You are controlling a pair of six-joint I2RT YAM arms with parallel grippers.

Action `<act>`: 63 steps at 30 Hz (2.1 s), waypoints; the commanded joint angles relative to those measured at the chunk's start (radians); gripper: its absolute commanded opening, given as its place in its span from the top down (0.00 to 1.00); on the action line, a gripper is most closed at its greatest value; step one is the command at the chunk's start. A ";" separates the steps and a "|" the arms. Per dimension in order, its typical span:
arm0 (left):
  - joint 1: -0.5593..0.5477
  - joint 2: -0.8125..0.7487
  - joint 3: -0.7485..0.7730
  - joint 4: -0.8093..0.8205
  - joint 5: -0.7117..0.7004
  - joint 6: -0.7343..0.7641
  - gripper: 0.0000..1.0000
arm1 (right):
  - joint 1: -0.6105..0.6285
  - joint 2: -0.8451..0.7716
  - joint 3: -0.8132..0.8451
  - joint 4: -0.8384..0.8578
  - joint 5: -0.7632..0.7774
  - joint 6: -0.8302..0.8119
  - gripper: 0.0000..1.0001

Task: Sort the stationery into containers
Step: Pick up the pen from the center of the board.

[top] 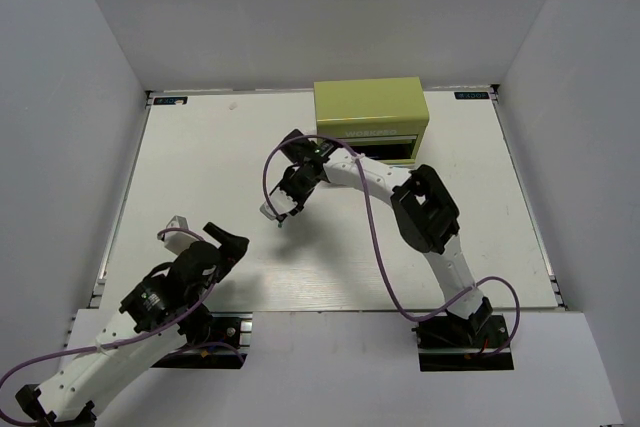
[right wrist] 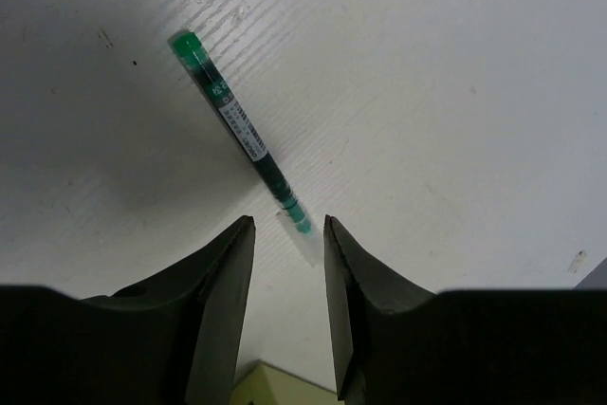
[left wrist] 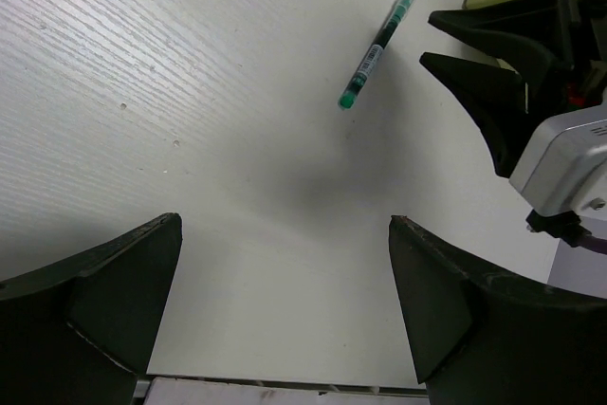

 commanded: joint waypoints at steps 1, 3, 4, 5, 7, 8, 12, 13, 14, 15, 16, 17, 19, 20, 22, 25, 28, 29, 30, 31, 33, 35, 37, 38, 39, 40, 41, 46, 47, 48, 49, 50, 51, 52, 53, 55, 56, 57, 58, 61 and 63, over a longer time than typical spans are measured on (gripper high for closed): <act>-0.003 -0.016 -0.016 0.012 -0.016 -0.008 0.00 | 0.008 0.032 0.054 -0.062 -0.007 -0.089 0.58; -0.003 -0.016 -0.016 0.012 -0.016 -0.008 0.00 | 0.009 0.045 0.060 -0.067 -0.008 -0.092 0.58; -0.003 -0.016 -0.016 0.012 -0.016 -0.008 0.00 | 0.014 0.050 0.060 -0.070 -0.005 -0.097 0.58; -0.003 -0.016 -0.016 0.012 -0.016 -0.008 0.00 | 0.012 0.055 0.059 -0.071 -0.008 -0.108 0.58; -0.003 -0.016 -0.025 0.012 -0.016 -0.008 0.00 | 0.016 0.072 0.057 -0.076 -0.001 -0.114 0.58; -0.003 -0.016 -0.025 0.012 -0.016 -0.008 0.00 | 0.019 0.075 0.059 -0.076 -0.002 -0.115 0.58; -0.003 -0.016 -0.025 0.012 -0.016 -0.008 0.00 | 0.026 0.093 0.073 -0.070 -0.001 -0.115 0.58; -0.003 -0.016 -0.025 0.012 -0.016 -0.008 0.00 | 0.029 0.104 0.077 -0.070 0.002 -0.117 0.58; -0.003 -0.016 -0.025 0.012 -0.016 -0.008 0.00 | 0.029 0.105 0.079 -0.074 0.001 -0.128 0.58; -0.003 -0.016 -0.025 0.012 -0.016 -0.008 0.00 | 0.028 0.110 0.083 -0.076 0.001 -0.135 0.58; -0.003 -0.016 -0.025 0.012 -0.016 -0.008 0.00 | 0.032 0.112 0.083 -0.079 0.001 -0.148 0.58; -0.003 -0.016 -0.025 0.012 -0.016 -0.008 0.00 | 0.034 0.113 0.086 -0.093 0.002 -0.163 0.58; -0.003 -0.016 -0.025 0.012 -0.016 -0.008 0.00 | 0.037 0.125 0.093 -0.110 0.005 -0.189 0.58; -0.003 -0.016 -0.025 0.012 -0.016 -0.008 0.00 | 0.037 0.131 0.097 -0.142 0.007 -0.198 0.58; -0.003 -0.016 -0.025 0.002 -0.016 -0.008 0.00 | 0.039 0.145 0.126 -0.206 0.012 -0.230 0.60; -0.003 -0.016 -0.025 0.002 -0.016 -0.008 0.00 | 0.045 0.176 0.160 -0.287 0.028 -0.278 0.62; -0.003 -0.026 -0.025 0.002 -0.016 -0.008 0.00 | 0.049 0.184 0.163 -0.370 0.048 -0.322 0.65; -0.003 -0.026 -0.025 0.002 -0.025 -0.008 0.00 | 0.045 0.187 0.163 -0.395 0.051 -0.333 0.67; -0.003 -0.026 -0.025 0.002 -0.025 -0.008 0.00 | 0.046 0.187 0.165 -0.413 0.053 -0.341 0.67; -0.003 -0.026 -0.025 0.002 -0.025 -0.017 0.00 | 0.046 0.191 0.163 -0.420 0.061 -0.344 0.68; -0.003 -0.026 -0.025 0.002 -0.025 -0.017 0.00 | 0.046 0.191 0.163 -0.438 0.064 -0.346 0.68; -0.003 -0.026 -0.025 0.002 -0.025 -0.017 0.00 | 0.045 0.193 0.163 -0.444 0.064 -0.346 0.68; -0.003 -0.026 -0.025 0.002 -0.034 -0.017 0.00 | 0.045 0.194 0.168 -0.453 0.064 -0.350 0.69; -0.003 -0.026 -0.025 -0.007 -0.034 -0.017 0.00 | 0.045 0.197 0.168 -0.461 0.068 -0.353 0.69; -0.003 -0.026 -0.025 -0.007 -0.034 -0.017 0.00 | 0.045 0.196 0.169 -0.469 0.068 -0.353 0.69; -0.003 -0.026 -0.025 -0.007 -0.034 -0.017 0.00 | 0.046 0.197 0.178 -0.485 0.071 -0.353 0.69; -0.003 -0.026 -0.025 -0.007 -0.034 -0.017 0.00 | 0.046 0.199 0.179 -0.495 0.071 -0.356 0.69; -0.003 -0.026 -0.025 -0.007 -0.034 -0.017 0.00 | 0.045 0.196 0.174 -0.588 0.099 -0.347 0.71; -0.003 -0.026 -0.025 0.002 -0.034 -0.017 0.00 | 0.043 0.193 0.172 -0.599 0.101 -0.330 0.72; -0.003 -0.026 -0.025 0.002 -0.034 -0.017 0.00 | 0.039 0.185 0.159 -0.616 0.101 -0.321 0.72; -0.003 -0.026 -0.025 0.011 -0.034 -0.017 0.00 | 0.042 0.181 0.143 -0.614 0.102 -0.303 0.74; -0.003 -0.015 -0.025 0.012 -0.034 -0.017 0.00 | 0.040 0.174 0.120 -0.616 0.098 -0.268 0.74; -0.003 -0.015 -0.025 0.021 -0.034 -0.017 0.00 | 0.039 0.156 0.094 -0.616 0.091 -0.255 0.74; -0.003 -0.006 -0.025 0.021 -0.034 -0.017 0.00 | 0.039 0.151 0.085 -0.614 0.087 -0.225 0.74; -0.003 -0.006 -0.025 0.033 -0.034 -0.017 0.00 | 0.039 0.147 0.070 -0.616 0.085 -0.186 0.74; -0.003 0.014 -0.025 0.044 -0.034 -0.008 0.00 | 0.040 0.136 0.056 -0.616 0.071 -0.131 0.75; -0.003 0.014 -0.025 0.053 -0.034 0.001 0.00 | 0.039 0.125 0.047 -0.616 0.062 -0.100 0.75; -0.003 0.025 -0.025 0.053 -0.034 0.001 0.00 | 0.042 0.124 0.034 -0.614 0.061 -0.071 0.75; -0.003 0.025 -0.025 0.062 -0.034 0.012 0.00 | 0.034 0.112 0.031 -0.616 0.050 -0.054 0.77; -0.003 0.045 -0.016 0.071 -0.034 0.021 0.00 | 0.029 0.086 -0.008 -0.596 0.018 0.027 0.84; -0.003 0.056 -0.007 0.090 -0.025 0.030 0.00 | 0.023 0.069 -0.051 -0.546 -0.001 0.091 0.87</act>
